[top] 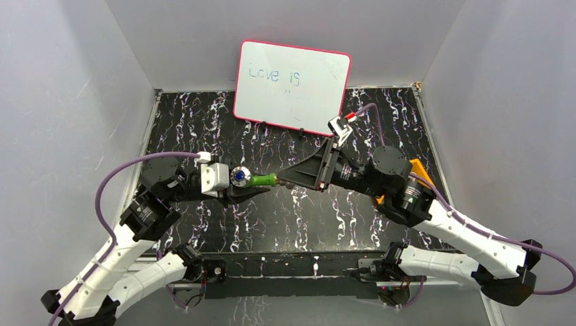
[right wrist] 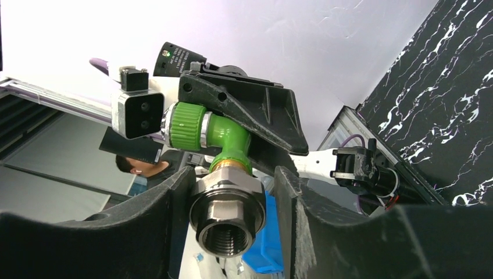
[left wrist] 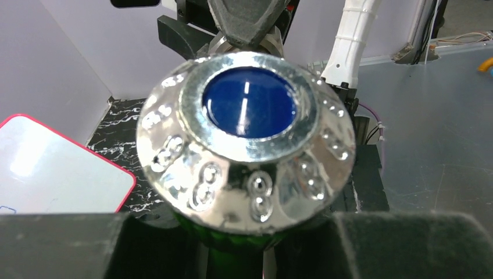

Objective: Install the water faucets
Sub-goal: Install the water faucet onto the adaptor.

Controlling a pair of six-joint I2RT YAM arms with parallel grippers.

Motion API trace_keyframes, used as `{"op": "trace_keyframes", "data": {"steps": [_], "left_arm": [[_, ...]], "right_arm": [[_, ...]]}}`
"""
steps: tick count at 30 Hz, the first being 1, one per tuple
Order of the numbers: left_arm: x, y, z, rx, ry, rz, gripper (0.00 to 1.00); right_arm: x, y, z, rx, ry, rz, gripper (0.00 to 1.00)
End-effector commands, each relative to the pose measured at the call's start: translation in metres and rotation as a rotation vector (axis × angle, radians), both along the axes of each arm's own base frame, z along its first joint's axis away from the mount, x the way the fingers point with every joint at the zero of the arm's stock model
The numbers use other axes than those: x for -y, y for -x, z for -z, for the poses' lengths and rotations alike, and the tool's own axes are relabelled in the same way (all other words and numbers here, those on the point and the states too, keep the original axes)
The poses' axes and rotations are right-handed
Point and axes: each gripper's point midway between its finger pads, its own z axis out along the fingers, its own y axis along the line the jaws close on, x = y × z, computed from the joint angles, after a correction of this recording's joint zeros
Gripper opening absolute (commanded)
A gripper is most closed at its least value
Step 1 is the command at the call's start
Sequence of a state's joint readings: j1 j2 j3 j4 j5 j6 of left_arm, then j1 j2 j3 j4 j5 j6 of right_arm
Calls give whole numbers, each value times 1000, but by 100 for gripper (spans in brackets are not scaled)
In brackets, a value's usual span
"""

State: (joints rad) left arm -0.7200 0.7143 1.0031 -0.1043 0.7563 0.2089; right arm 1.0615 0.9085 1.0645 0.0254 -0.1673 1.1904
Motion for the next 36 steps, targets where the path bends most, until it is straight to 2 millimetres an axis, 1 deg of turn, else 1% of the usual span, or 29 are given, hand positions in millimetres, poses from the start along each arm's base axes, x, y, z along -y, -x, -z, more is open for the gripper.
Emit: {"op": "trace_keyframes", "data": {"steps": [1, 9, 12, 15, 19, 21, 23, 24, 25, 27, 28, 31, 34, 35, 36], "left_arm": [[-1, 12, -25, 101, 75, 45, 0], [0, 9, -22, 93, 70, 34, 0], [-1, 9, -20, 83, 70, 30, 0], [-2, 9, -20, 71, 75, 25, 0], [-3, 11, -23, 30, 85, 19, 0], [-2, 12, -25, -18, 92, 19, 0], [-2, 13, -29, -71, 101, 23, 0], [-1, 14, -30, -96, 105, 27, 0], [0, 15, -32, -141, 109, 30, 0], [2, 16, -34, -210, 113, 38, 0], [3, 17, -36, -237, 114, 45, 0], [7, 19, -40, -319, 113, 69, 0], [11, 24, -41, -400, 101, 106, 0], [13, 25, -41, -422, 97, 117, 0], [14, 26, -45, -425, 106, 130, 0]], "right_arm": [[1, -1, -17, 62, -44, 12, 62], [4, -2, -21, 85, -54, 23, 67], [10, -2, -32, 131, -92, 48, 68], [23, -7, -47, 213, -132, 118, 70], [51, -19, -63, 334, -181, 275, 70], [66, -24, -69, 449, -168, 360, 71], [77, -27, -73, 664, -111, 430, 72], [82, -23, -77, 731, -107, 437, 72], [85, -22, -79, 864, -72, 458, 72], [89, -16, -84, 1055, -32, 465, 72], [88, -7, -85, 1162, -20, 430, 73], [85, 7, -86, 1407, 21, 364, 74], [81, 25, -90, 1580, 6, 272, 75], [79, 28, -89, 1627, 12, 247, 75], [77, 30, -84, 1661, 30, 211, 75]]}}
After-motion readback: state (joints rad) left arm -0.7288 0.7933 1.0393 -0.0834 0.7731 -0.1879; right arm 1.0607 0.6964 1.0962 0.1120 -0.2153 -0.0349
